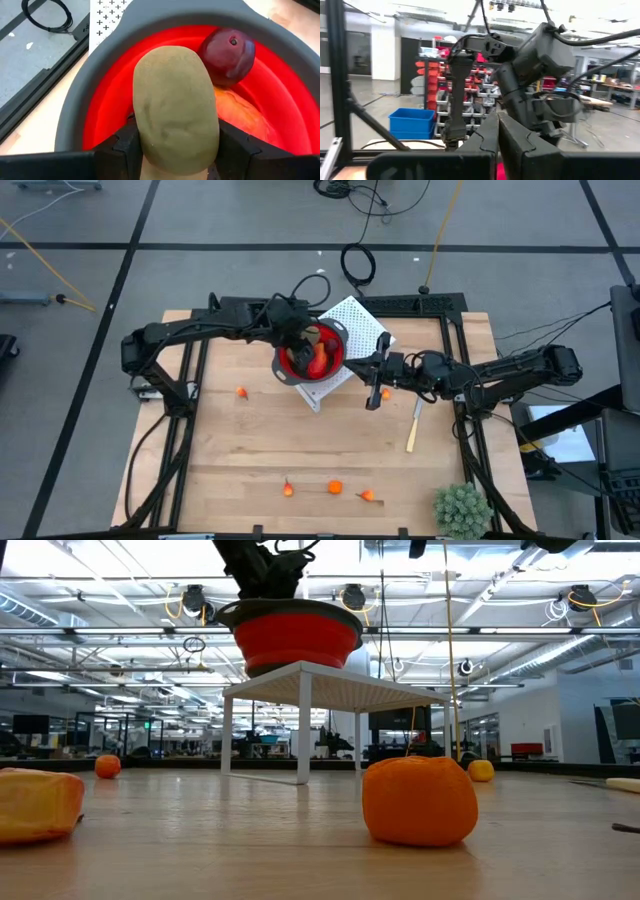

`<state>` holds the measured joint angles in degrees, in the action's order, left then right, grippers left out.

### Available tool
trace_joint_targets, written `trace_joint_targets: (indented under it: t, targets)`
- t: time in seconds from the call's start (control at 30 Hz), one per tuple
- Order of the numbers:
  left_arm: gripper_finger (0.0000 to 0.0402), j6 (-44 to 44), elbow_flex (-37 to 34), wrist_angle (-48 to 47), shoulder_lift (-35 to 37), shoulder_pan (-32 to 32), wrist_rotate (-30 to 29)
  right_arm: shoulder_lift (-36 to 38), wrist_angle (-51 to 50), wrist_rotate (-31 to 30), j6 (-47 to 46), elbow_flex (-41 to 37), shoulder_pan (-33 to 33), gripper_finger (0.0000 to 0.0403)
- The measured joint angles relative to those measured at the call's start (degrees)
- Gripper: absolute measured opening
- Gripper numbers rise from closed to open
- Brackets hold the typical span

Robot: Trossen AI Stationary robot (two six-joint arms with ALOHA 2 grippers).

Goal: Pick & Place Fruit
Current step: Put the kiwi into the red strainer bowl on the shelf, then put the top left peach into the red strainer bowl on the shelf

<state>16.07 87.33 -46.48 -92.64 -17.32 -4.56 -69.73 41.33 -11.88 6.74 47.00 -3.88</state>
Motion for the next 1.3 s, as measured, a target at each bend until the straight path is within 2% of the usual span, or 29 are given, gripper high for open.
trace_joint_targets:
  t: [0.33, 0.57, 0.87, 1.17, 1.3]
  targets:
    - [0.0243, 0.8, 0.0, 0.0, 0.0, 0.0, 0.0, 0.0, 0.0, 1.7, 0.0, 0.1, 0.0, 0.0]
    - [0.027, 0.8, 0.2, -0.3, 0.9, -0.4, 0.6, 0.0, 0.1, 1.7, -0.1, 0.1, 0.0, 0.0]
    - [0.0255, 2.0, 0.7, -2.0, 8.3, 0.4, 6.4, 1.5, -1.3, 1.7, -0.1, 0.1, 0.0, 0.0]
    - [0.0246, 11.6, 0.7, -14.8, 15.5, 5.5, 6.1, 1.7, -3.2, 1.6, 0.0, 0.1, 0.0, 0.0]
    - [0.0246, 13.2, 0.7, -20.8, 16.9, 8.5, 5.9, 1.6, -4.3, 1.6, 0.0, 0.1, 0.0, 0.0]
